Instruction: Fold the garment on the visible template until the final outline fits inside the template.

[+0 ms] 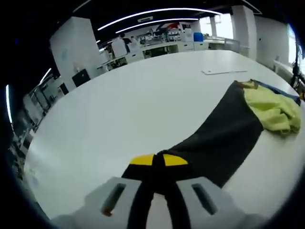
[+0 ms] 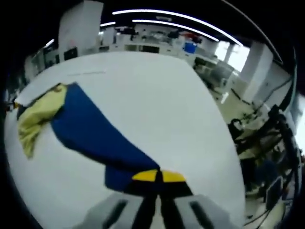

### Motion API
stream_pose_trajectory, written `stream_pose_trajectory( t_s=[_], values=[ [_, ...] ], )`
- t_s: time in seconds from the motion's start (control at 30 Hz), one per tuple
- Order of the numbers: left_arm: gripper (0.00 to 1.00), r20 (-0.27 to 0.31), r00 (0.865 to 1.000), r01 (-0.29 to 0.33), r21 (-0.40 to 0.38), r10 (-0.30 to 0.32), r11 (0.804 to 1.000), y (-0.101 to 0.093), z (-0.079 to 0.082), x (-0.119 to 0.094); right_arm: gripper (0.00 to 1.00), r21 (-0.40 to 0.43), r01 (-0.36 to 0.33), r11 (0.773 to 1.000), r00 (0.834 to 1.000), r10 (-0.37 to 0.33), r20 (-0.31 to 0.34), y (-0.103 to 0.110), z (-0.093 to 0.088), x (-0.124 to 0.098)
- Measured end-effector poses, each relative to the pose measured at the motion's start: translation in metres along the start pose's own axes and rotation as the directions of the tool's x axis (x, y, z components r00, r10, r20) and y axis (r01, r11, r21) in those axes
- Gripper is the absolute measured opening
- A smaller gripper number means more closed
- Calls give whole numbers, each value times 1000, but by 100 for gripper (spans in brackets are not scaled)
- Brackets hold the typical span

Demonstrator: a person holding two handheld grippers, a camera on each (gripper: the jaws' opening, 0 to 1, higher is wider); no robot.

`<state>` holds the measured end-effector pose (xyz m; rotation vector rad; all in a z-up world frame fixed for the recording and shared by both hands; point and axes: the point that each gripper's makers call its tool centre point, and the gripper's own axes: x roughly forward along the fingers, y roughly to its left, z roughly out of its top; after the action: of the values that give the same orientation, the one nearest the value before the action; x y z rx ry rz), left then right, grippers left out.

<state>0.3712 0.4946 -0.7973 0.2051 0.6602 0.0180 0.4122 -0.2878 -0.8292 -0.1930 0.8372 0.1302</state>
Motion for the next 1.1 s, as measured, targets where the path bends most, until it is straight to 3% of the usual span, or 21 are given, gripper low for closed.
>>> stream_pose_trajectory(
  t_s=[0.13, 0.23, 0.43, 0.83, 0.97, 1.1],
  values=[
    [25, 38, 999, 27, -12, -27, 1000, -9, 2, -12, 29, 38, -21, 999, 1000, 20, 15, 6, 3, -2],
    [35, 69, 995, 69, -13, -68, 998, -20, 6, -17, 46, 26, -70, 997, 996, 68, 49, 23, 11, -7],
    [49, 120, 980, 159, 13, -159, 987, -51, 19, -31, 66, -17, -181, 983, 978, 182, 99, 64, 30, -15],
    [67, 203, 926, 316, 42, -318, 948, -122, 40, -63, 72, -94, -354, 930, 921, 364, 135, 137, 50, -36],
    [66, 205, 905, 369, 57, -373, 928, -137, 40, -64, 72, -123, -396, 910, 902, 411, 132, 163, 52, -45],
    [62, 207, 880, 422, 78, -428, 903, -166, 41, -72, 71, -143, -438, 888, 881, 455, 129, 186, 53, -50]
  ],
)
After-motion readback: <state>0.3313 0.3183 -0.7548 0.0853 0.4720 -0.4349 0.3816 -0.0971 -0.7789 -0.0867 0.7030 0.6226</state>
